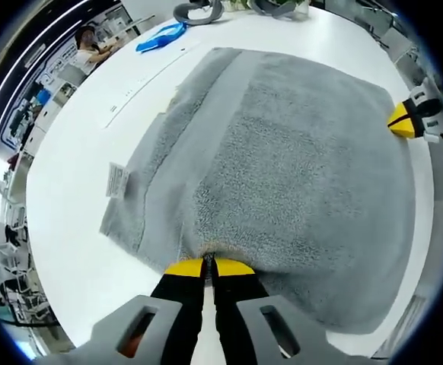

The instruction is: Fold the towel on the table until its edges align and the towel forms a compact rectangular stack.

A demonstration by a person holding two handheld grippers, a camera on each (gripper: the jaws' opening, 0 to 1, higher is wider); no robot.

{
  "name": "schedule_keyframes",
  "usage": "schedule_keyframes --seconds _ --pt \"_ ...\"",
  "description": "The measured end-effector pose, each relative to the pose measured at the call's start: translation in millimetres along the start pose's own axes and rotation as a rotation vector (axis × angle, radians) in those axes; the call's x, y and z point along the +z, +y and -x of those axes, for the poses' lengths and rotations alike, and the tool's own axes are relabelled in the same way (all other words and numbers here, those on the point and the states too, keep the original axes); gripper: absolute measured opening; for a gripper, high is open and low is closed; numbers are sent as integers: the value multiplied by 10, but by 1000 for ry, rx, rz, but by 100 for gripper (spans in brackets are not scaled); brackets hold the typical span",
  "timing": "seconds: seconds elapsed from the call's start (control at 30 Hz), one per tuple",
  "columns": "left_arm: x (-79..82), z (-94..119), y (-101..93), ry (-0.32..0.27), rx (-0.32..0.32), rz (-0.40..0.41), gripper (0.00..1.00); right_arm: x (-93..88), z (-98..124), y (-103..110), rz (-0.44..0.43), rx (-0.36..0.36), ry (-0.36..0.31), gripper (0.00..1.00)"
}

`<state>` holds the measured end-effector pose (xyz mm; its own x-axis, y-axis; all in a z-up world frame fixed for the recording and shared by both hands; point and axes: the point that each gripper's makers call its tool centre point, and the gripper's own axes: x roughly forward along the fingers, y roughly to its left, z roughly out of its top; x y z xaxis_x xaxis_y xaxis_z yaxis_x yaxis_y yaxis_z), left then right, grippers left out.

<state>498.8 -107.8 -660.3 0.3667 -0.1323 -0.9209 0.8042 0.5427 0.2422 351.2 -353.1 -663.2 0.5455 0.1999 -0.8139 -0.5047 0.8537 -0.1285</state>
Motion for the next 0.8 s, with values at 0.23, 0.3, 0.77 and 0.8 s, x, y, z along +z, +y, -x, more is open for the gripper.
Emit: schedule_keyframes --seconds 0.23,0.3,0.77,0.8 --pt "66 -37 63 6 6 -7 3 -8 12 55 16 22 1 0" --pt "80 -47 74 6 8 -15 3 -14 18 80 17 33 6 0" --pt "164 -99 160 -12 20 -32 3 -38 51 206 6 49 16 0" --pt "167 -99 165 -13 18 -29 3 -41 52 214 6 50 16 0"
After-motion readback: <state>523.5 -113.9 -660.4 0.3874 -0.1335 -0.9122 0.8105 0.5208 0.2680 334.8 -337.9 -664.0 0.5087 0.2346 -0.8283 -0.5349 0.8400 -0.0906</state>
